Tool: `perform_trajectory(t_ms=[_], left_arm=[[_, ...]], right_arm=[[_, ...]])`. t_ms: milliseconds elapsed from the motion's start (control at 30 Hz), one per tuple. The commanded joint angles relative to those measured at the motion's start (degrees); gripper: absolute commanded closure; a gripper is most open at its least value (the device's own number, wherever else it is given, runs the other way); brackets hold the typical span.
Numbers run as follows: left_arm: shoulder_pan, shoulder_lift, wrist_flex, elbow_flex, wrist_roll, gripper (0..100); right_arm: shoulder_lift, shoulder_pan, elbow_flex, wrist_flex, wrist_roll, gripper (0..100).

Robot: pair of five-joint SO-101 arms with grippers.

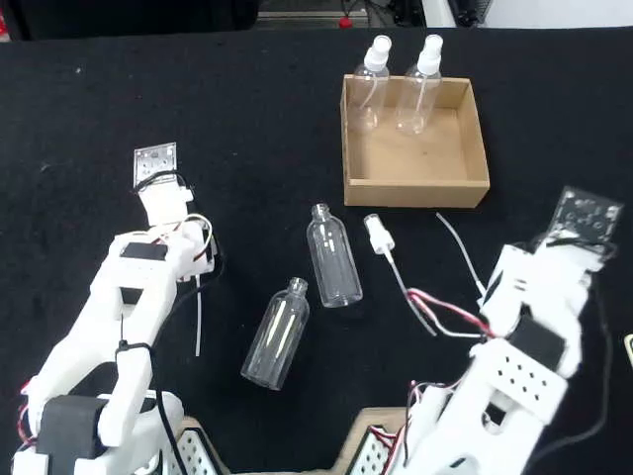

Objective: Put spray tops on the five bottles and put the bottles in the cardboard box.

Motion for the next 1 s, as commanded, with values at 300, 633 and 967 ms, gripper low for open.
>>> perform_trajectory(t_ms=[300,633,967], left_arm=[[-6.81,-13.80,13.45,-6.37,0.35,97],[-13.32,-28.48,14.68,-0.84,0.44,97],[-19.21,-30.86,14.77,-0.75,0.70,97]], right_arm=[[-1.19,-34.73,-20.44,23.38,2.64,82.6],[-1.54,-61.19,-13.41,9.41,2.11,82.8],[-1.54,-72.35,-6.73,0.97,-1.14,82.8]])
